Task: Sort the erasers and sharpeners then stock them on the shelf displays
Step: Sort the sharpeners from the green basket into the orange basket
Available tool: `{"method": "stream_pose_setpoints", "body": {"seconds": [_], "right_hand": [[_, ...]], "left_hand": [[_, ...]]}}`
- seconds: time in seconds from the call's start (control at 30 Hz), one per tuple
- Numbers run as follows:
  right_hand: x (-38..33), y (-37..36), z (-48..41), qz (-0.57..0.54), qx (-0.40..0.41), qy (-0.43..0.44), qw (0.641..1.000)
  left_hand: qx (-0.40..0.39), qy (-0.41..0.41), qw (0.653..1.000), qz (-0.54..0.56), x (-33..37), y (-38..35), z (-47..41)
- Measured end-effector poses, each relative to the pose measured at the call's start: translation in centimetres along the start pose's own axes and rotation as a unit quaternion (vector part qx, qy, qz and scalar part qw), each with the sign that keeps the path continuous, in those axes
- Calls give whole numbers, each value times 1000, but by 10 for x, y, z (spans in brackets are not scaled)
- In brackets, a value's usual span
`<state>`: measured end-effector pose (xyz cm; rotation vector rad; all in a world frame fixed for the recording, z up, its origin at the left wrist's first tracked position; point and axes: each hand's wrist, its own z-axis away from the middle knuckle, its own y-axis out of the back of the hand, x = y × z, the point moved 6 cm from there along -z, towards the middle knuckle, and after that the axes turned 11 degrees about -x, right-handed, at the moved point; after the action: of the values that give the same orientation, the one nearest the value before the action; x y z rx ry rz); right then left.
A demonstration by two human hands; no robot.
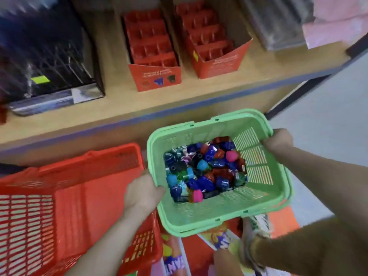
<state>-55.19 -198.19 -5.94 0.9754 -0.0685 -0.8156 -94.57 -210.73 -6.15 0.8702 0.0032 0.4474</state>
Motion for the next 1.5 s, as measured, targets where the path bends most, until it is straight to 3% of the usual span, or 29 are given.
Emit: {"method": "stream_pose_setpoints", "body": {"seconds": [0.23,0.5,0.6,0.7,0.73,0.83,0.97,1.07,1.13,1.3,1.4,1.5], "right_hand": [[-25,-17,-29,125,-12,89,988],[-38,-33,19,304,-89,134,939],[-46,-25,40,315,-46,175,932],[-62,-7,58,299,94,275,909],[-69,-10,65,309,104,313,892],[-76,-42,74,278,4,343,897],[-40,-123,48,250,-173,272,913],[-15,-171,25,307,-205,269,890],[-3,-205,16,331,-236,280,870],[4,-244,6,400,-242,260,845],[3,-247,1,398,-270,231,846],[-1,-249,-1,375,-250,221,865]], "left_hand": [[71,-3,981,-180,-8,5,-8],[69,53,970,-229,-23,2,25],[93,43,963,-250,-14,-2,32],[100,27,957,-270,-9,3,31],[105,21,952,-286,-8,7,29],[124,-25,940,-316,12,11,26],[37,-132,972,-189,62,-32,-8],[-123,-93,979,-136,68,-102,-56],[-181,-50,976,-106,61,-135,-75],[-152,-33,986,-54,47,-160,-97],[-137,-42,990,5,51,-160,-100],[-145,-70,986,47,66,-165,-99]]}}
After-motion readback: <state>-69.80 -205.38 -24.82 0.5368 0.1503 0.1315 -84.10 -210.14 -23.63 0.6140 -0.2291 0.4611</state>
